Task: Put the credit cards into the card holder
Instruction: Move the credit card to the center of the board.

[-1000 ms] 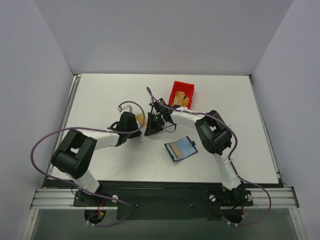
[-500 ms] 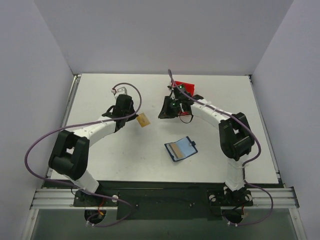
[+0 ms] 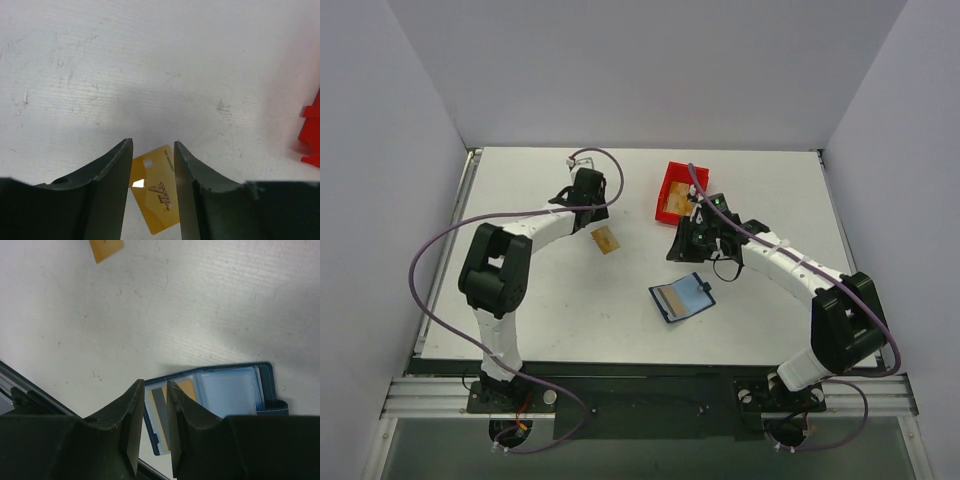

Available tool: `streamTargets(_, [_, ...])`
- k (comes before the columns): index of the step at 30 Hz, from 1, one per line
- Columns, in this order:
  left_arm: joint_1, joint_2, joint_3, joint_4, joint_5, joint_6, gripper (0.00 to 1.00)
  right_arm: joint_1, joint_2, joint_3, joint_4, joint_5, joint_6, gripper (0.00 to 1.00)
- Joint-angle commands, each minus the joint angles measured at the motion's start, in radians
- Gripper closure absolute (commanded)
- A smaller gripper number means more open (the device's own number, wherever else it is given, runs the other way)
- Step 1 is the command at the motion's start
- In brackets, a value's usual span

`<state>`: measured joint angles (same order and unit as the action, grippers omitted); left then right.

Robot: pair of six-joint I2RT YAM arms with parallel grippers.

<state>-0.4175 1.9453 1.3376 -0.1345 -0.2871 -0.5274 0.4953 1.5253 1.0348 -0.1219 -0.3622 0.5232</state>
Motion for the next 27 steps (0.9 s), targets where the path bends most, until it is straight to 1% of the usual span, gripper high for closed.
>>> streamTargets(1, [-0.003,0.046,0.100,-0.045,-0.037,0.059,0.49,0.000,-0.025,-0.048,-0.004,0.012,0.005,0.79])
streamTargets(2, [-0.003,0.062,0.106,-0.050,-0.037,0.064,0.47,0.002,-0.024,-0.050,-0.004,0.012,0.001,0.78])
streamTargets(10, [-0.004,0.138,0.181,-0.076,-0.020,0.099,0.43,0.002,-0.007,-0.044,-0.002,0.011,-0.009,0.78])
streamTargets(19, [-0.018,0.218,0.238,-0.091,0.003,0.115,0.44,0.000,0.004,-0.051,-0.002,0.006,-0.018,0.78])
streamTargets(27, [-0.061,0.245,0.236,-0.100,-0.046,0.139,0.44,0.000,-0.011,-0.065,-0.002,0.011,-0.025,0.78])
